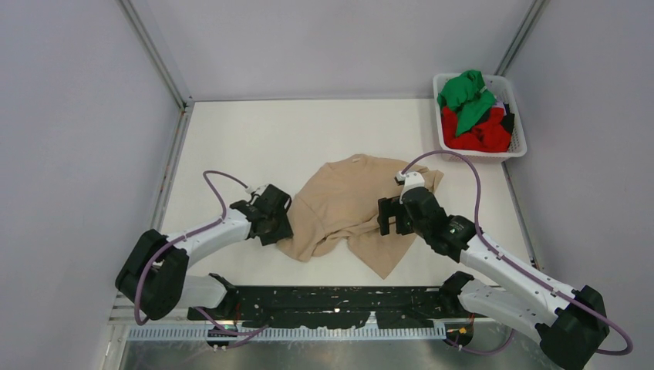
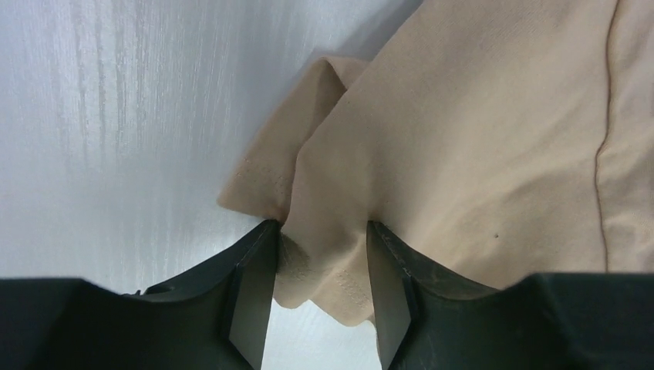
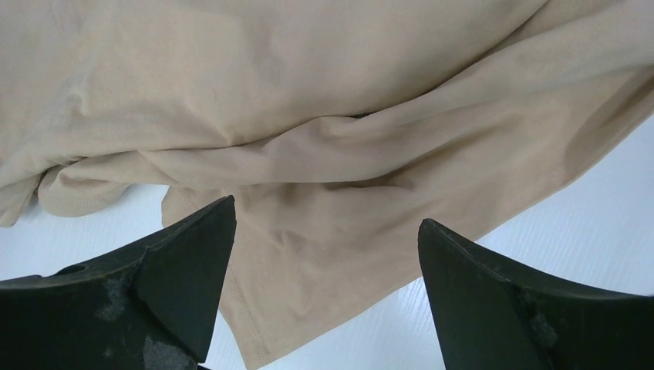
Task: Fold and stack the t-shirts
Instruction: Flatten out the tshirt
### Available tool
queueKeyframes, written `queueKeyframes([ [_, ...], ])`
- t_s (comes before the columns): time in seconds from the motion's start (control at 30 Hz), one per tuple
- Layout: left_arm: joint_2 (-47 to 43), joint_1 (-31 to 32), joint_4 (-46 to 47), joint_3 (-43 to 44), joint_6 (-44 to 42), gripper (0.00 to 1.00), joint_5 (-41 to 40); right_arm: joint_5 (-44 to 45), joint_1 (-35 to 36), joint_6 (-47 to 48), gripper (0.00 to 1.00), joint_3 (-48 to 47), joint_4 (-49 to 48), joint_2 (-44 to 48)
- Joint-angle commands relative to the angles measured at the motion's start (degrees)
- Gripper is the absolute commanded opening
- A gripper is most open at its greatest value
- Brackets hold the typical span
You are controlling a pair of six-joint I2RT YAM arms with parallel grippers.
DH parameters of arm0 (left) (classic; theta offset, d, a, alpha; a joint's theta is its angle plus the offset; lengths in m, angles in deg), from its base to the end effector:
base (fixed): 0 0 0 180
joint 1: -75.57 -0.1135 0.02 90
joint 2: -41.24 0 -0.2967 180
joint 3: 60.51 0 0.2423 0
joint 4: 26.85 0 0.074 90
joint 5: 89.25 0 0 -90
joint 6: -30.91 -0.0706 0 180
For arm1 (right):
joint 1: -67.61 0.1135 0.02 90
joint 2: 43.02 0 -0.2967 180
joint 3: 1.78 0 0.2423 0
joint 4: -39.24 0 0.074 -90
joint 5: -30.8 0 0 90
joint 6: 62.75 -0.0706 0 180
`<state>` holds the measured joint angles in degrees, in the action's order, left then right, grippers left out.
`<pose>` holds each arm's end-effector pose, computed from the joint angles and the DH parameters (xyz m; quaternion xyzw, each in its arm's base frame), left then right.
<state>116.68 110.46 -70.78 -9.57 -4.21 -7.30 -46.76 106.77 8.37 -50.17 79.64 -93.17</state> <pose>0.1851 -0.1170 0.1664 -0.1830 0.9628 -0.0829 0.1809 0.1476 0.1006 0.2379 -0.1167 0.9023 0.1089 0.4005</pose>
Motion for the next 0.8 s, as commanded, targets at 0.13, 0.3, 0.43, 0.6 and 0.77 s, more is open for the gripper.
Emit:
queueKeyframes([
  [0.13,-1.4,1.8,-1.0,-4.3,0.7,0.33,4.8,3.0,0.3,-1.0,0.96,0.4,-0.8,-0.4],
  [0.3,-1.7,2.5,-3.6,-2.2,0.5,0.26,4.9,3.1,0.2,-0.9,0.95,0.6,-0.8,-1.2],
  [0.43,-4.0,2.7,-6.1,-1.4,0.2,0.25,4.7,3.3,0.2,-1.0,0.95,0.8,-0.3,-1.2],
  [0.6,-6.7,2.9,-8.3,-0.5,-0.6,0.0,5.0,2.1,0.3,-1.6,0.96,1.2,-0.2,-0.9],
  [0.77,-9.1,2.9,-7.7,-0.4,-1.1,0.0,4.2,1.9,0.6,-2.4,0.96,1.7,0.7,-0.9],
])
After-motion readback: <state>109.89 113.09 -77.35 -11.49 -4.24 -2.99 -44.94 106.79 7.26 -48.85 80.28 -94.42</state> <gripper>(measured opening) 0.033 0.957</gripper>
